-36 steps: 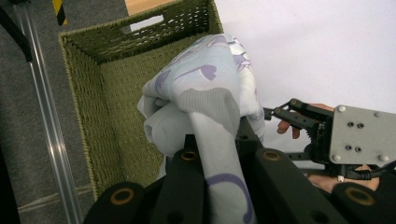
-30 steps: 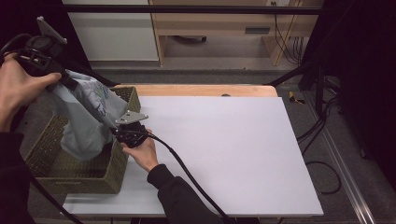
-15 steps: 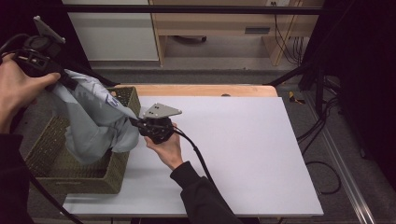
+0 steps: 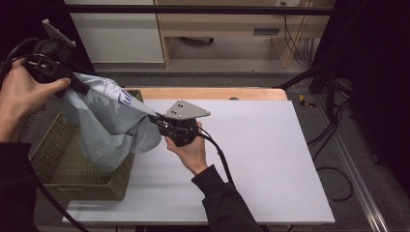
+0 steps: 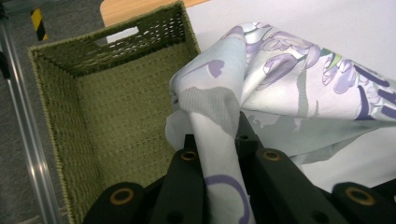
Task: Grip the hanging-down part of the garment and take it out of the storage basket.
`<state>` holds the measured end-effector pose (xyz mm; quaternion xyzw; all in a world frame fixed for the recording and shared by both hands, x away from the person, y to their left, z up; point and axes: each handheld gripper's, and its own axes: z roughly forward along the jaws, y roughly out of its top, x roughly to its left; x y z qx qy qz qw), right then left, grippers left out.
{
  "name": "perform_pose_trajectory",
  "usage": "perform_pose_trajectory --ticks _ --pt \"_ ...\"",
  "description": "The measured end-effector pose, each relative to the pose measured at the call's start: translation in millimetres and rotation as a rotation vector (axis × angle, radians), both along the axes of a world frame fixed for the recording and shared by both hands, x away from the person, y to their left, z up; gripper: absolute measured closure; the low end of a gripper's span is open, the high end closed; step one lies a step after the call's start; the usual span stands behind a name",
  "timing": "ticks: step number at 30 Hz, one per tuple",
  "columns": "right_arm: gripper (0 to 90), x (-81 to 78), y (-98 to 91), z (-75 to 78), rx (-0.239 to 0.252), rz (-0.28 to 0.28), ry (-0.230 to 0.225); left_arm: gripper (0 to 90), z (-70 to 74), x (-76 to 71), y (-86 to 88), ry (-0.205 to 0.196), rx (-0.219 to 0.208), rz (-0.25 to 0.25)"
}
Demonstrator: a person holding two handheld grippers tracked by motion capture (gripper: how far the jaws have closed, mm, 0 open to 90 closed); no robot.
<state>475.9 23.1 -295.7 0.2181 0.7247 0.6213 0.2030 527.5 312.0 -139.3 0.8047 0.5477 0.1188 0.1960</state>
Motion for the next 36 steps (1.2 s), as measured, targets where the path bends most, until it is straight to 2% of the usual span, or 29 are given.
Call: perform_pose_trajectory --ticks 9,13,15,18,20,24,29,36 --pt "89.4 -7.6 -15.2 16.8 0.022 -0.029 -0.036 84.7 -0.2 0.6 -8.4 0.0 -0.002 -0.018" --pt "89.3 -10.2 -20.8 27.0 0.031 -0.041 -0.069 84.7 0.2 1.8 -15.7 -0.005 0.0 -0.029" --pt "89.4 -13.1 -25.2 37.0 0.047 -0.052 -0.095 84.7 0.7 2.3 -18.6 -0.005 -0.002 -0.035" --pt "89.4 -15.2 -28.9 43.5 0.058 -0.063 -0.114 84.6 2.5 1.9 -23.2 -0.01 -0.016 -0.051" --pt "89.4 -18.7 -34.6 52.1 0.092 -0.084 -0.138 84.4 3.4 1.5 -26.7 -0.011 -0.024 -0.062" --pt "89.3 -20.8 -38.0 57.5 0.111 -0.092 -0.156 84.4 3.7 1.8 -33.6 -0.01 -0.017 -0.073" --pt "89.2 -19.1 -37.3 46.9 0.064 -0.072 -0.129 84.5 0.4 3.7 -36.0 -0.004 0.005 -0.064" --pt "88.8 -8.0 -38.1 7.1 0.028 -0.06 -0.024 84.4 -4.0 4.1 -36.1 0.002 0.012 -0.06"
